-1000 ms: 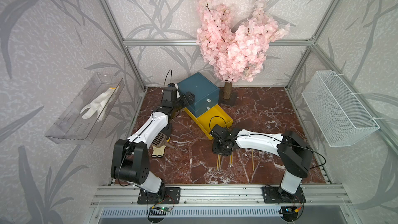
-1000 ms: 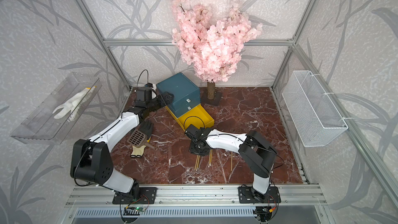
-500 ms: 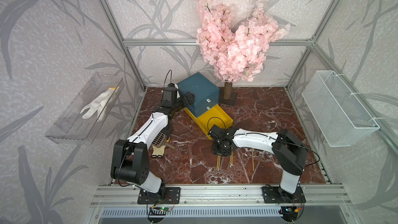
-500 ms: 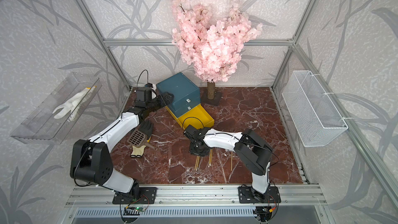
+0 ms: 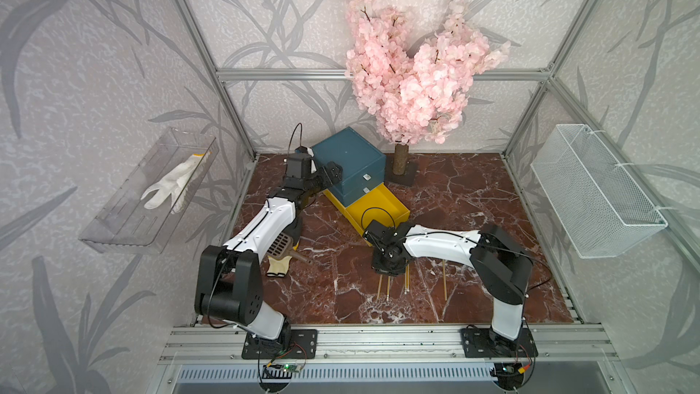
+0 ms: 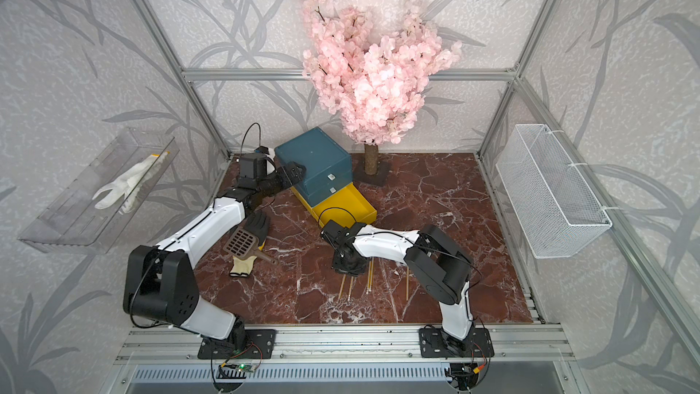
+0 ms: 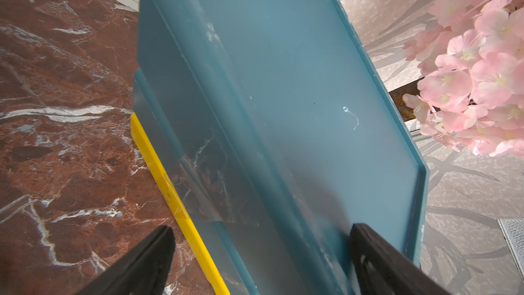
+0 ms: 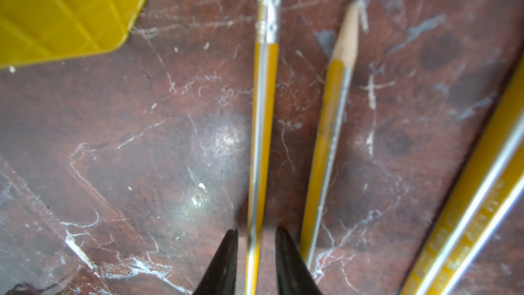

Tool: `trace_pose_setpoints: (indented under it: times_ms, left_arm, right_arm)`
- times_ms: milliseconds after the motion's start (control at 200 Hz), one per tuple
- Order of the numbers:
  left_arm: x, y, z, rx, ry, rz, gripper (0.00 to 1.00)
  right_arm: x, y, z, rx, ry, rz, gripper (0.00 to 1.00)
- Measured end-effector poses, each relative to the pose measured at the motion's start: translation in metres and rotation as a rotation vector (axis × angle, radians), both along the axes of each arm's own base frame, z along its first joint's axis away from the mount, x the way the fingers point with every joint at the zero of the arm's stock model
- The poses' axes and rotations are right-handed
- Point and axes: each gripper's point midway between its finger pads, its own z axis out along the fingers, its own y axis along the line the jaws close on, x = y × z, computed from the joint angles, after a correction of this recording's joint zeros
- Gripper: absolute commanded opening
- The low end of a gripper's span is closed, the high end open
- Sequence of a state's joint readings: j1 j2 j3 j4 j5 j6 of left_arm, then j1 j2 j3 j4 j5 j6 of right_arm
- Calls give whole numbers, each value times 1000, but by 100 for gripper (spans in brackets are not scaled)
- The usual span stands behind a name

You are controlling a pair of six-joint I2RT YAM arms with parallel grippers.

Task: Please place the pencils in the drawer according to their color
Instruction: Pick up the pencil from the center of the board, then place the pencil in the drawer.

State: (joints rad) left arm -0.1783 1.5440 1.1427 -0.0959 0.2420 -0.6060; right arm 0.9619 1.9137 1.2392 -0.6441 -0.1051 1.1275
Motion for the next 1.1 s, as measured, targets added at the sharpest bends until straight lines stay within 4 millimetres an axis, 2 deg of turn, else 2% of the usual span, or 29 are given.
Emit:
trace_pose_setpoints:
  times_ms: [140,530,660,770,910,1015,1100]
  left_arm:
    - [0,0,0,-2,0,-1,100]
    - [0,0,0,-6,0,-5,100]
    - [0,0,0,-6,-1,-6,100]
    - [0,0,-1,-6,0,-6,100]
    - [0,0,-1,-6,0,-6,100]
    - [0,0,0,-6,0,-6,100]
    - [0,0,-1,-6,0,-6,100]
  right_arm:
    - [0,0,-2,-15,17,-13,0]
    - [-2,1,1,37,22,-63,0]
    - [-14,-1,5,78,47,-85,0]
    - [-21,-4,21,126,49,-103,0]
    - [-21,-3,59,219,3,-121,0]
    - [-14,-5,87,288,-40,-140,0]
    - [2,-14,104,329,-72,-184,0]
